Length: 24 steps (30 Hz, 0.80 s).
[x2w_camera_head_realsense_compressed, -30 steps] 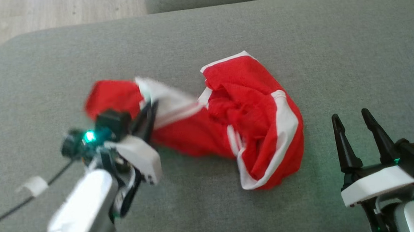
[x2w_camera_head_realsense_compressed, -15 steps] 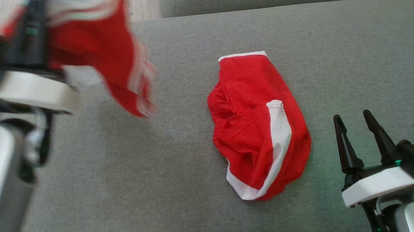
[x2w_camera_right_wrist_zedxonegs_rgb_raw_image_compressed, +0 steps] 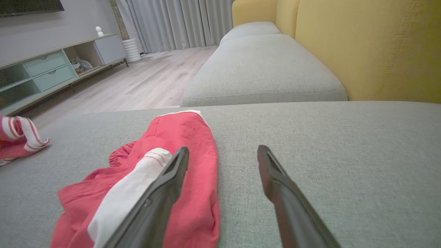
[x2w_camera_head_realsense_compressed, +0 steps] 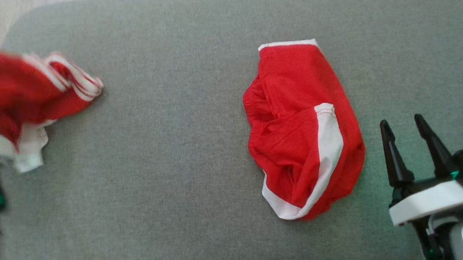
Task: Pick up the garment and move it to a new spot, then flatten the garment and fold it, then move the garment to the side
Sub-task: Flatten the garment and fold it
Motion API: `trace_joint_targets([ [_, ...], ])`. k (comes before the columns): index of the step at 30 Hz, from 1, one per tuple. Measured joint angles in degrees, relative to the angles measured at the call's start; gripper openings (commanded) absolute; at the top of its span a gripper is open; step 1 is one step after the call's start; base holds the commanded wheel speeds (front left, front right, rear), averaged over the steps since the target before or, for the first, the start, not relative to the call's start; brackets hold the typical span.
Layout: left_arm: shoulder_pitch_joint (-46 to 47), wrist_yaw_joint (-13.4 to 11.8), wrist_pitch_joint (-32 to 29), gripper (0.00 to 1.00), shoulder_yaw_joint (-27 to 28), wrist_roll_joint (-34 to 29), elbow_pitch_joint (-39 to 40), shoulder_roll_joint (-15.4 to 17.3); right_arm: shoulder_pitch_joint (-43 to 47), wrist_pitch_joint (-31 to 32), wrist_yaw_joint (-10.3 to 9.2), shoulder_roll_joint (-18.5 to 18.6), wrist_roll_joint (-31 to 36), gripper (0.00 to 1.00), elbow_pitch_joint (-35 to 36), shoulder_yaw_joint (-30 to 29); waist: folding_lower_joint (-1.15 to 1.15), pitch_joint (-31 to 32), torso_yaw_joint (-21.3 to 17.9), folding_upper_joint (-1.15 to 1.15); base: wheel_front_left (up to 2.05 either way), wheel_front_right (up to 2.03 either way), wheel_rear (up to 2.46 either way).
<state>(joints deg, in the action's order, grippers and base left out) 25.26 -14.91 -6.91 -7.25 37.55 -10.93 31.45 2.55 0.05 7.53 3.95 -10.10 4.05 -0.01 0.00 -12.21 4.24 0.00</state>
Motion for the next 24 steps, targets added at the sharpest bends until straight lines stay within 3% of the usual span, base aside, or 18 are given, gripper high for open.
trace_joint_targets([
  [9,-8.0,4.5,9.2,0.00,-2.3,4.4,-12.2,-12.0,-2.1,0.5,0.00,0.8,-0.1,1.00,0.8,0.0,0.00,-1.7,-0.1,0.00,0.00,0.00,0.00],
  [10,-8.4,4.9,10.5,0.05,-2.5,4.3,-13.3,-12.8,-2.1,0.5,0.00,0.8,-0.1,1.00,0.8,0.0,0.00,-1.5,-0.1,0.00,0.00,0.00,0.00],
  [11,-8.8,4.9,12.2,0.71,-2.6,4.1,-14.3,-13.4,-2.1,0.5,0.00,0.8,-0.1,1.00,0.8,0.0,0.00,-1.3,-0.2,0.00,0.00,0.00,0.00],
  [12,-9.2,4.9,14.0,1.00,-2.8,3.6,-15.1,-13.8,-2.1,0.6,0.00,0.8,-0.1,1.00,0.8,0.1,0.00,-0.9,-0.2,0.00,0.00,0.00,0.00],
  [18,-13.4,3.8,20.1,1.00,-5.3,-1.3,-16.6,-16.0,-2.0,0.9,0.00,0.8,0.0,1.00,0.0,1.3,0.00,2.2,-0.7,0.00,0.00,0.00,0.00],
  [24,-18.2,1.1,21.2,1.00,-6.7,-7.3,-12.4,-16.8,-1.7,0.9,0.00,0.7,0.6,1.00,-0.6,1.7,-0.01,5.4,-1.3,0.00,0.00,0.00,0.00],
])
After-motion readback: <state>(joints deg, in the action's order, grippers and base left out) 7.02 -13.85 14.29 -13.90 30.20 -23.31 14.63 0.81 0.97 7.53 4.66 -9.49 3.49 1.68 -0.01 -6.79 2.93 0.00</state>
